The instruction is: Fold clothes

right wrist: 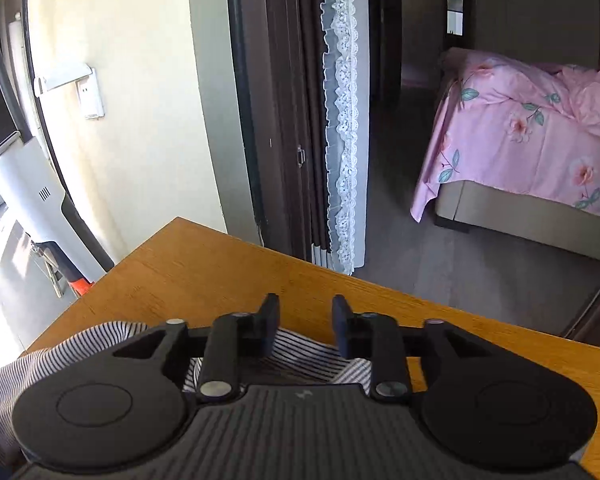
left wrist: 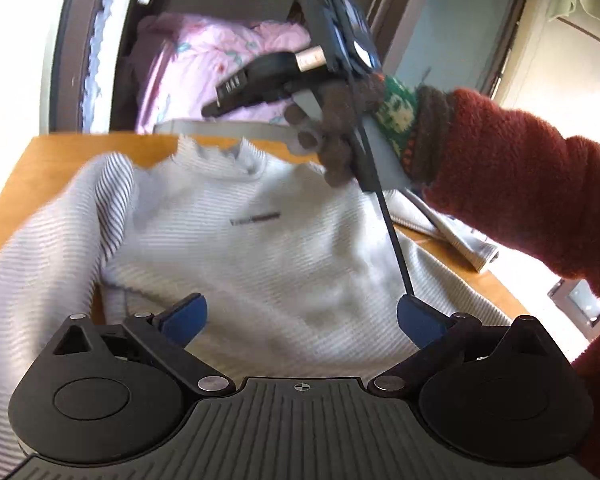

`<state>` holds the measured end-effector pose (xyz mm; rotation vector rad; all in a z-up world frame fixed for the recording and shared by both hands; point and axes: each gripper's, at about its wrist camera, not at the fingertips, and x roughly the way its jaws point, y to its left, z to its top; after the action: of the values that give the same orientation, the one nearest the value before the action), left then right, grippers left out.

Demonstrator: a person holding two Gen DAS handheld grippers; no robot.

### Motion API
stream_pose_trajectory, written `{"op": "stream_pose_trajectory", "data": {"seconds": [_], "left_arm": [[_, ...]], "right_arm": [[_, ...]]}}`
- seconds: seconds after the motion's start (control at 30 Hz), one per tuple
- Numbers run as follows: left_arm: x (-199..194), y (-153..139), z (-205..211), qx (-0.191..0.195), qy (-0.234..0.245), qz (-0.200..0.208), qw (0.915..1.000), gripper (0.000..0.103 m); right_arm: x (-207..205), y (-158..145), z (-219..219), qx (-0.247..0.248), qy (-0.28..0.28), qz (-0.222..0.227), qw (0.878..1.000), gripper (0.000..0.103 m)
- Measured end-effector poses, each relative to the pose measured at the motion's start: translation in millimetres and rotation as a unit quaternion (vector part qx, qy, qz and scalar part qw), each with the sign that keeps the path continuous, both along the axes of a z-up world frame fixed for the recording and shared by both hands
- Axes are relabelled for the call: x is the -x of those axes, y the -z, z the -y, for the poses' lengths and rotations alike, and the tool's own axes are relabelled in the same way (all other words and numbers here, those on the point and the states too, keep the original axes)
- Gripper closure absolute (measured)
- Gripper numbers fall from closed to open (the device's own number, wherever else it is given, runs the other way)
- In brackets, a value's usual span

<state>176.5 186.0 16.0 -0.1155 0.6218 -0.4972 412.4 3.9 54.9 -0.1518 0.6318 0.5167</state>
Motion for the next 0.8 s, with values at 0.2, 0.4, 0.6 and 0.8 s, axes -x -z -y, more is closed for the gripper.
{"op": "stream_pose_trajectory", "data": {"seconds": [0.2,0.4,0.6,0.8], "left_arm": [[-54.2,-27.4,-11.6,-0.079,-0.083,0.037,0.9927,0.0],[-122.6,-16.6,-25.0,-0.11,-0.138,-0.035,0.9837,0.0],[-147.6,15.6,-22.0,-0.147,-0.105,-0.086,0.9798,0.032],[-151.0,10.9,-14.4,-0.22,-0.122,-0.03,0.9672,0.081]], "right_arm": [[54.4,-3.9,71.8,0.048,0.023,0.063,0.997,0.001],[130.3,18.7,119.0,-0.052,0.01,0.006,0.999,0.0],[185.0,50.7,90.3,-0.07,-0.083,-0.015,0.994,0.0],[184.4,56.7,80.5,-0.039,-0.077,-0.041,0.995,0.0]]}}
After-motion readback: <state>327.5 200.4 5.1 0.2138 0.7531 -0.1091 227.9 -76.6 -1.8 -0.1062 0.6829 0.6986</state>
